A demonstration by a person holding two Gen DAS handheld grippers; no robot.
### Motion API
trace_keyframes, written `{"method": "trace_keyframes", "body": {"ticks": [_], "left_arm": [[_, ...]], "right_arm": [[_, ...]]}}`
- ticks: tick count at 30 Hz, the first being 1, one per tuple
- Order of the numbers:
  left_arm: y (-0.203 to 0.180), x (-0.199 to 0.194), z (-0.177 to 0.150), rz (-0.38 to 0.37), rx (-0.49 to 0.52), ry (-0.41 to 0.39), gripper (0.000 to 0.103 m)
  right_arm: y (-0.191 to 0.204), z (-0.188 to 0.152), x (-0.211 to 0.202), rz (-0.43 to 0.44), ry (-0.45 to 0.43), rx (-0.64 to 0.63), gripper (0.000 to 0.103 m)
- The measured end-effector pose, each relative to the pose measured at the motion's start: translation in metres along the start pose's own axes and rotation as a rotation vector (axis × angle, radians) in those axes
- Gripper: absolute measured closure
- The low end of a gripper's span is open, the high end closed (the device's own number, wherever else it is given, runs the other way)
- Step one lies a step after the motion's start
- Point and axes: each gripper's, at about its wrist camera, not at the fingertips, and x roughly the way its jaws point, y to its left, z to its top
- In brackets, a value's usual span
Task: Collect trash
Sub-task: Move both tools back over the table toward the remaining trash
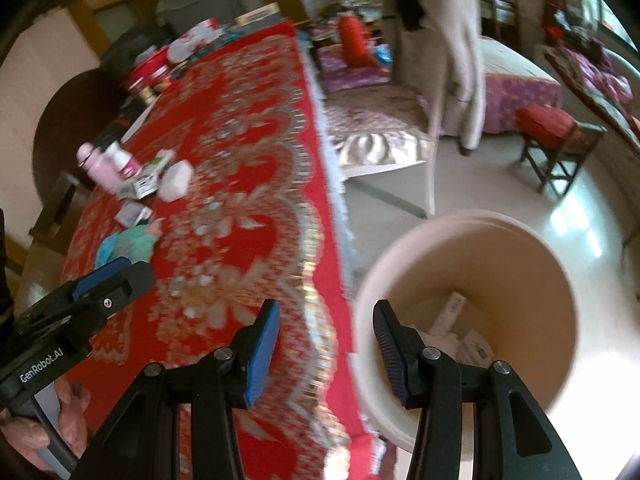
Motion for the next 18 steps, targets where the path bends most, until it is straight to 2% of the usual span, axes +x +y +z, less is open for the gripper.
{"method": "trace_keyframes", "body": {"ticks": [6,9,14,18], "left_arm": [[0.061,-0.020,-0.007,0.088,-0.100,-0.014,0.049],[0.094,-0.029,-0.011,0.131,-0.157,-0.020,0.049],[0.151,-0.042,-0.016,0.178,-0.269,-0.032,0.049],[0.190,-0.048,-0.017,0.204,-0.338,-0.037,0.049]], "right_arm": [[0.050,0.010,0.025,0.064,0.030,-0.090,0.048],[0.075,0.014,0.037,0.093,0.041,-0.130,0.048],[0.115,0.027,0.058,0.118,0.060,-0.184,0.046],[0.139,0.038,0.076,0.121,0.075,-0.205,0.041]]}}
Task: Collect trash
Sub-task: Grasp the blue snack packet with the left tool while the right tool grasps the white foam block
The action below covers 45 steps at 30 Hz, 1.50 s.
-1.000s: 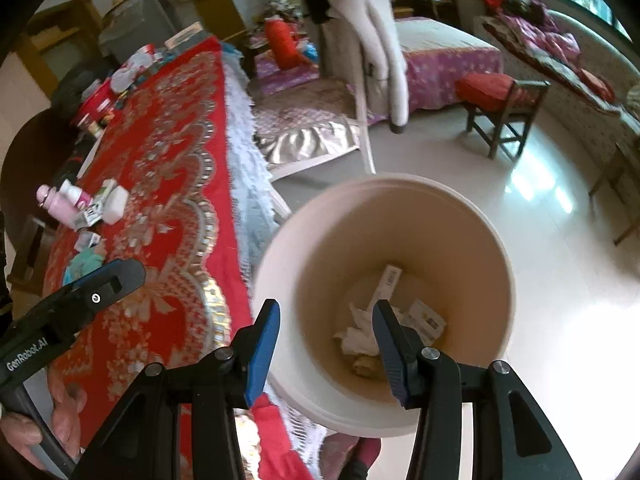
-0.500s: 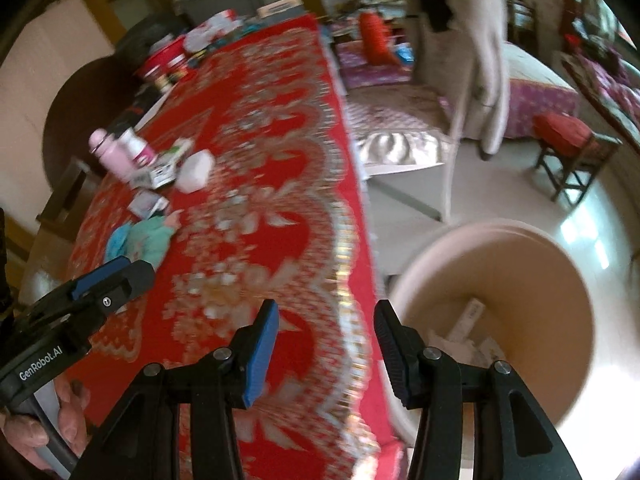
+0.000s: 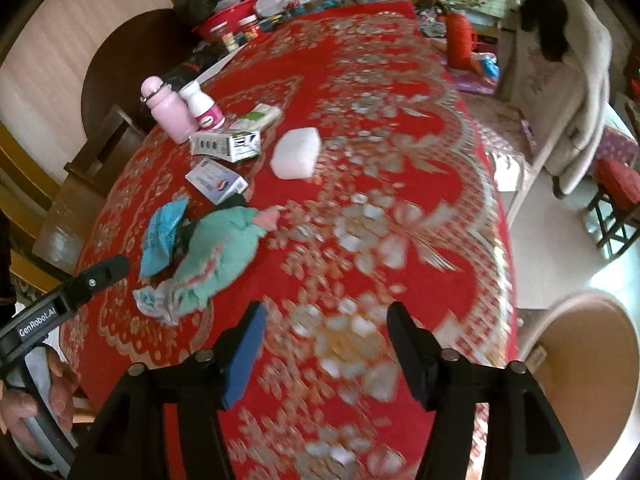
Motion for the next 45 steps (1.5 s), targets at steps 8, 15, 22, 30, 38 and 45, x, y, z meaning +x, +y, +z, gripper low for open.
{"method": "trace_keyframes", "body": {"ticks": [8,15,22,30,38,45], "left_arm": [[0.042,0.009,0.018,0.045,-0.038,0.003,0.049],[0.057,0.013,0.030,0.046,-0.035,-0.001,0.049],[0.065,0.019,0.034,0.038,-0.035,0.012,0.049],[0.075,0.033,0.038,-0.009,-0.074,0.043,0.049],[0.073,0.060,0.043,-0.059,-0.100,0.104,0.043],[0.070,0.086,0.044,-0.059,-0.100,0.165,0.040]], "right_arm": [[0.028,0.027,0.023,0.005,0.000,-0.005,0.040],[0.044,0.042,0.032,0.005,-0.005,-0.006,0.040],[0.051,0.052,0.038,0.004,-0.015,0.007,0.038],[0.048,0.061,0.048,-0.009,-0.012,0.027,0.037],[0.037,0.079,0.065,-0.039,-0.011,0.058,0.032],[0.031,0.099,0.084,-0.063,-0.010,0.071,0.032]]}}
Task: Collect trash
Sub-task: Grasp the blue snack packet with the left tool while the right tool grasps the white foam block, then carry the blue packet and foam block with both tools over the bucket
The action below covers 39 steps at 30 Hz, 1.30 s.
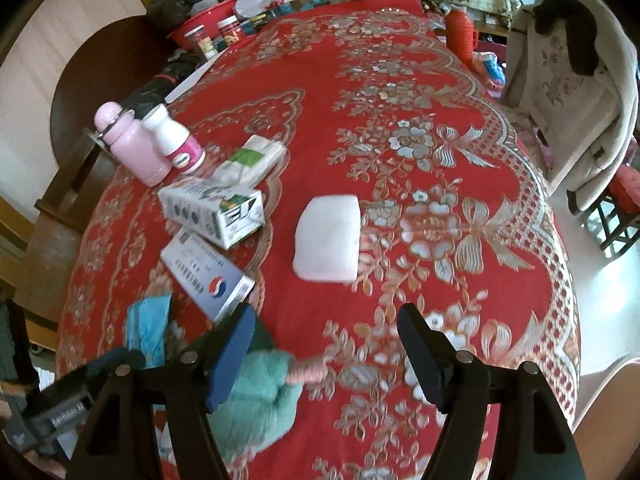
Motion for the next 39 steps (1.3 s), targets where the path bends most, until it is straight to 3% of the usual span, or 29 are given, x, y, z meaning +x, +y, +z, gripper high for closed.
{"method": "trace_keyframes", "body": {"ticks": [14,16,18,19,24,31,39], "left_arm": [[-0.004,0.020,0.025,0.079,0.051,0.004,0.040],[-0.003,0.021,0.028,0.081,0.060,0.001,0.042],[-0.002,0.022,0.030,0.065,0.059,0.000,0.048],[-0.002,0.022,0.031,0.056,0.062,-0.001,0.052],[-0.006,0.014,0.034,0.044,0.086,-0.018,0.066],[-0.011,-0.016,0.032,0.035,0.079,-0.068,0.067],[-0.053,-0.045,0.013,0.044,0.148,-0.130,0.067]], "right_arm": [[0.004,0.036,0.052,-0.035,0.032,0.021,0.032],[0.004,0.036,0.054,-0.037,0.031,0.019,0.039],[0.003,0.036,0.056,-0.032,0.033,0.016,0.061],[0.002,0.035,0.056,-0.028,0.030,0.016,0.061],[-0.003,0.030,0.040,0.011,0.000,0.000,0.065],[-0.004,0.011,0.000,0.061,-0.035,-0.015,0.065],[-0.009,-0.021,-0.030,0.075,-0.037,-0.022,0.065]]}}
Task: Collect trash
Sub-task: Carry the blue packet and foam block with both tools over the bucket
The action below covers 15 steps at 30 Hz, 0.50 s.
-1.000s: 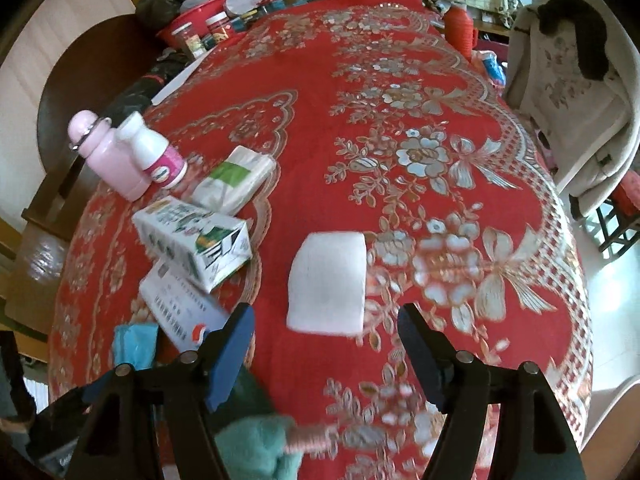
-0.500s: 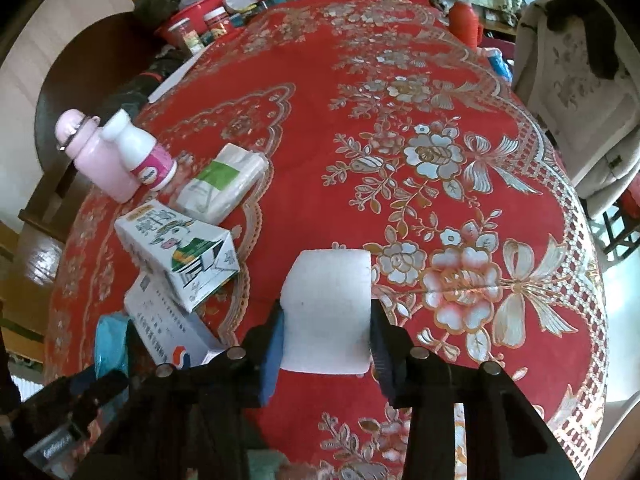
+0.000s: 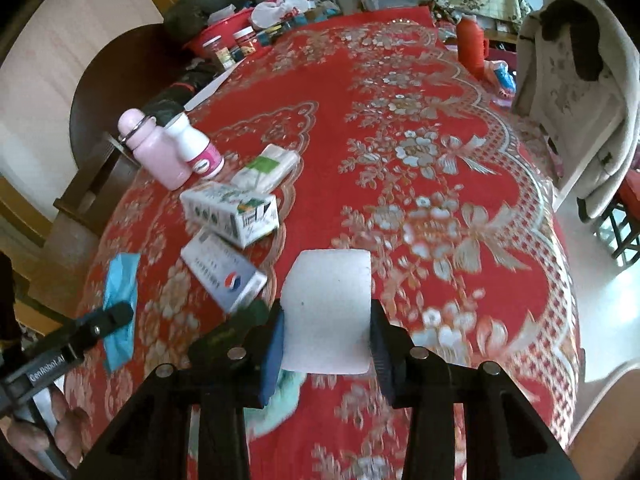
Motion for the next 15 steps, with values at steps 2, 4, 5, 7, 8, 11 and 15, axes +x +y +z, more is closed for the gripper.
{"method": "trace_keyframes", "body": {"ticks": [2,4,5,7,8,11,15], "left_arm": [[-0.009,-0.006,-0.005,-0.005,0.012,-0.007,0.067],[-0.020,-0.011,-0.010,-0.012,0.024,-0.011,0.067],[-0.026,-0.013,-0.012,-0.014,0.030,-0.013,0.067],[-0.037,-0.018,-0.017,-0.020,0.044,-0.015,0.067],[-0.043,-0.020,-0.019,-0.024,0.052,-0.018,0.067],[-0.060,-0.026,-0.025,-0.031,0.080,-0.027,0.067],[-0.086,-0.031,-0.035,-0.046,0.127,-0.031,0.067]], "right_arm": [[-0.002,-0.008,-0.008,-0.001,0.001,-0.002,0.065],[-0.004,-0.017,-0.018,-0.007,-0.004,-0.003,0.065],[-0.006,-0.021,-0.023,-0.010,-0.007,-0.004,0.065],[-0.009,-0.029,-0.032,-0.014,-0.012,-0.002,0.065],[-0.011,-0.033,-0.037,-0.015,-0.015,0.000,0.065],[-0.017,-0.043,-0.049,-0.023,-0.022,0.006,0.065],[-0.030,-0.057,-0.066,-0.037,-0.030,0.023,0.065]]}}
